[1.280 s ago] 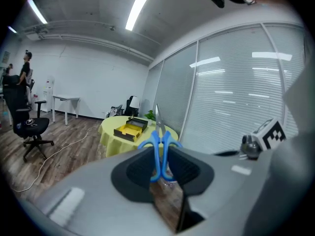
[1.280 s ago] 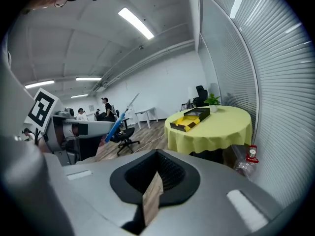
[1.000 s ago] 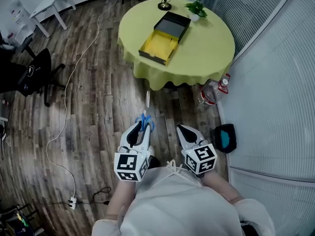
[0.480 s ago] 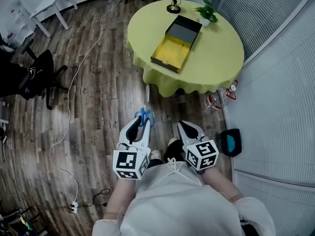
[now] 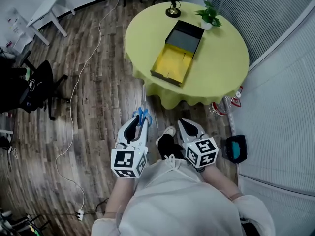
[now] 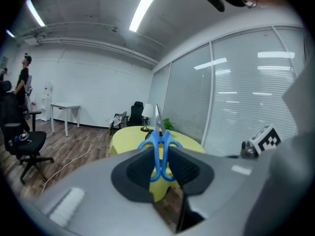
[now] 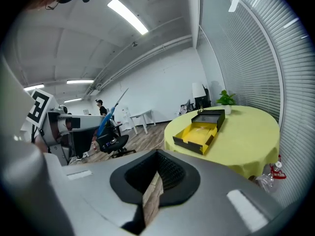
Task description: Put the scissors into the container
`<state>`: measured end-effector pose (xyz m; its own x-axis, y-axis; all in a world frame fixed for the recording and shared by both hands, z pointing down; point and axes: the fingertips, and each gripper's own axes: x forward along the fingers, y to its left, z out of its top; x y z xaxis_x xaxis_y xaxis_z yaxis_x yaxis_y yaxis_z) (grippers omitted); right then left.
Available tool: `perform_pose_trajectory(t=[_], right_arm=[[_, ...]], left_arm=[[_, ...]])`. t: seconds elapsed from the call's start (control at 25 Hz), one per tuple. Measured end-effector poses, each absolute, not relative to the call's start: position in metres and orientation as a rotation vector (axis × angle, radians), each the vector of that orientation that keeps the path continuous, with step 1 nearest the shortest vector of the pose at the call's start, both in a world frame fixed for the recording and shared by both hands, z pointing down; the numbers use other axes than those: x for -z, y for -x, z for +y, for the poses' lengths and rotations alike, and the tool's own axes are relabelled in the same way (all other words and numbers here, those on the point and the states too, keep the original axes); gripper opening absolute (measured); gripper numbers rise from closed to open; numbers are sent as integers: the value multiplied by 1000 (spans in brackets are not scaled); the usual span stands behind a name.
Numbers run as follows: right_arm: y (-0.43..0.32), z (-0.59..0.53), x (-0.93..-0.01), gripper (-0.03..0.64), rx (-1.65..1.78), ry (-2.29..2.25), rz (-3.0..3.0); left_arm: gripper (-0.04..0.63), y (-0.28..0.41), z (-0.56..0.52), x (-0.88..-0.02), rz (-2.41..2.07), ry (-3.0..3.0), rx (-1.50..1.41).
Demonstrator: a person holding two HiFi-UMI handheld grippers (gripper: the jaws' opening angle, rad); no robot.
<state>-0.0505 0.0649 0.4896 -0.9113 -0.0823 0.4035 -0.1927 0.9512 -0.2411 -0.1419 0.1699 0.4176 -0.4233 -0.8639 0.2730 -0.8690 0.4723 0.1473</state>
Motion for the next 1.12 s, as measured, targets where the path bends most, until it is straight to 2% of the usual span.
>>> perform_pose_trajectory(t=[0.24, 0.72, 1.12], right_arm=[[105, -19, -484, 0, -412, -312, -2726], [183, -141, -491, 0, -473, -449, -2704], [179, -197, -515, 0, -538, -657, -2636]], left_arm=[[92, 208, 98, -419, -2387, -1506, -68], [92, 287, -40, -435, -2249, -1620, -159], [92, 304, -106, -476, -2069, -1701, -250]])
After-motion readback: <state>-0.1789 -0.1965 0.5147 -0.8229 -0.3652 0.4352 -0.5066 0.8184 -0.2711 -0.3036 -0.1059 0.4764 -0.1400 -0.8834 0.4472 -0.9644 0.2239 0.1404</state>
